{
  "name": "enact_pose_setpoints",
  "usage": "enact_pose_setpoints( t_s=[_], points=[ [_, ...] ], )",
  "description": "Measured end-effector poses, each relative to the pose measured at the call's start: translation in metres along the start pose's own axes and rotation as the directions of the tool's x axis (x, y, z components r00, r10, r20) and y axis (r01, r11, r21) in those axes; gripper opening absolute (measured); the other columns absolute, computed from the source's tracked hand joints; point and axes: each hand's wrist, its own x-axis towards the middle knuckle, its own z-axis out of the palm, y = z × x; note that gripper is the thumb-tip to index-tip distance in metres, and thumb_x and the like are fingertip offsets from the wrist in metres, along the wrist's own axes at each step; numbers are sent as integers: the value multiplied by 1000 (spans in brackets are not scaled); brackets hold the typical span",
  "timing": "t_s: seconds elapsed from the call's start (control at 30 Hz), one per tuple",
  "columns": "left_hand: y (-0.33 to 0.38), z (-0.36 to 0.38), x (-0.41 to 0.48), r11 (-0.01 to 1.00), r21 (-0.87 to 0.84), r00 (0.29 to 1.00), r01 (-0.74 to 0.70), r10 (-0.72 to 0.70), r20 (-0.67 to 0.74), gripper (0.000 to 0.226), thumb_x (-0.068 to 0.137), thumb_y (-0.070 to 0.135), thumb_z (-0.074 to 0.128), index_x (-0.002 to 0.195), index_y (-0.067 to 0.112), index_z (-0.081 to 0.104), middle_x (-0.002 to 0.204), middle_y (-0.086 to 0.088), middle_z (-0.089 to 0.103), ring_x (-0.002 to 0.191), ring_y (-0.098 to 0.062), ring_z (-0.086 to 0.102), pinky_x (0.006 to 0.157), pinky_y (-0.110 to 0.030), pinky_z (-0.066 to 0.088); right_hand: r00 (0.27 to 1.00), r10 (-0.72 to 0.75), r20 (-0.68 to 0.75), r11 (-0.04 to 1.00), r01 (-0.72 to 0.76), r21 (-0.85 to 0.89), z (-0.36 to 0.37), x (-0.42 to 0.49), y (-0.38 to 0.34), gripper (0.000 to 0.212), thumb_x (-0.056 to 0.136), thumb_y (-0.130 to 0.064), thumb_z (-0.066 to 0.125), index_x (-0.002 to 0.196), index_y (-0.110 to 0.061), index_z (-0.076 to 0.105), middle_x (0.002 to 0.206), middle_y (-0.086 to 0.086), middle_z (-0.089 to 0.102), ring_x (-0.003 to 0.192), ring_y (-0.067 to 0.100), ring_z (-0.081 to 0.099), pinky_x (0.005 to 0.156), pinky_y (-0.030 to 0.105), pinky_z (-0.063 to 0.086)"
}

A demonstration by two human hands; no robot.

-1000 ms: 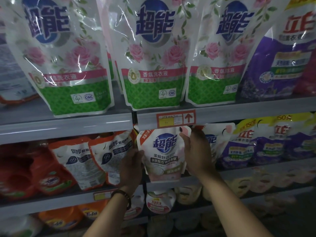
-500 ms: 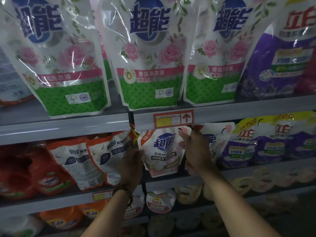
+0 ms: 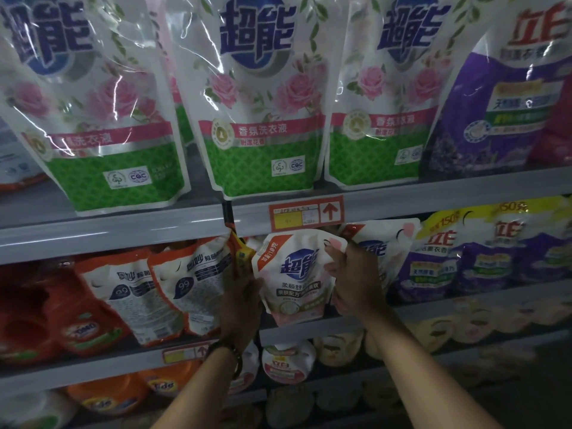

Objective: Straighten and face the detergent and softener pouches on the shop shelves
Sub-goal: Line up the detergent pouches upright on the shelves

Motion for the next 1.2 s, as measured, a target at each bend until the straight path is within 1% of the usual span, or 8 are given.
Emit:
enact_pose_setpoints(
  t_s=[0.1,0.23,0.37,0.5,0.6,0.87,1.07,1.2],
  points=[
    [16,1,-13,999,15,998,-50,50,-28,5,99,55,60,98,57,64,106,2,76,97,-24,75,83,-55,64,1000,-20,-14,1000,20,-21,0,1,1,26,108,-25,59,121,-7,72,108,7,79,95,16,77,81,34,65],
    [31,5,-21,998,32,997,-45,47,-63,15,105,46,57,96,57,63,100,6,75,93,-21,74,80,-53,65,999,-50,-23,998,48,-49,0,0,1,26,109,-27,57,116,-7,72,102,6,79,89,13,77,69,12,56],
    [41,6,-24,999,41,999,-32,33,-32,16,109,33,58,95,39,65,100,7,73,94,-20,74,83,-52,65,992,-117,-46,983,109,-146,-1,-2,-3,23,107,-32,60,114,-12,70,98,-1,77,87,9,74,69,8,47],
    [46,2,-24,991,101,996,-88,86,21,11,108,42,56,111,36,65,109,7,73,98,-17,74,78,-35,65,961,-245,-131,942,204,-267,-6,-3,-5,19,102,-29,68,114,-14,69,97,1,76,86,14,72,75,23,52],
    [54,1,-33,981,154,993,-114,115,8,10,109,22,58,114,29,63,107,13,68,93,-9,66,66,-11,51,961,-233,-148,954,196,-227,-7,-10,-6,19,99,-24,71,116,-17,68,101,-3,74,90,11,70,74,20,51],
    [44,-18,-47,985,173,985,5,25,-171,6,106,31,64,106,35,68,111,3,75,98,-21,71,87,-49,60,968,-146,-203,989,140,-41,1,-34,-4,29,92,-14,80,107,-12,56,104,4,60,80,0,58,70,4,46],
    [31,-45,-61,985,170,950,20,35,-311,10,101,22,71,106,31,70,107,3,74,98,-21,71,84,-40,59,991,-135,-1,990,135,35,32,-51,-2,20,96,-24,75,99,-26,56,94,-12,65,87,-4,66,70,27,60],
    [24,-69,-67,990,137,926,-18,68,-372,24,98,11,73,100,34,67,104,4,74,93,-16,72,78,-28,54,986,-132,98,991,131,18,59,-66,-15,16,97,-28,73,101,-29,58,96,-14,65,88,-6,62,75,27,58]
  ],
)
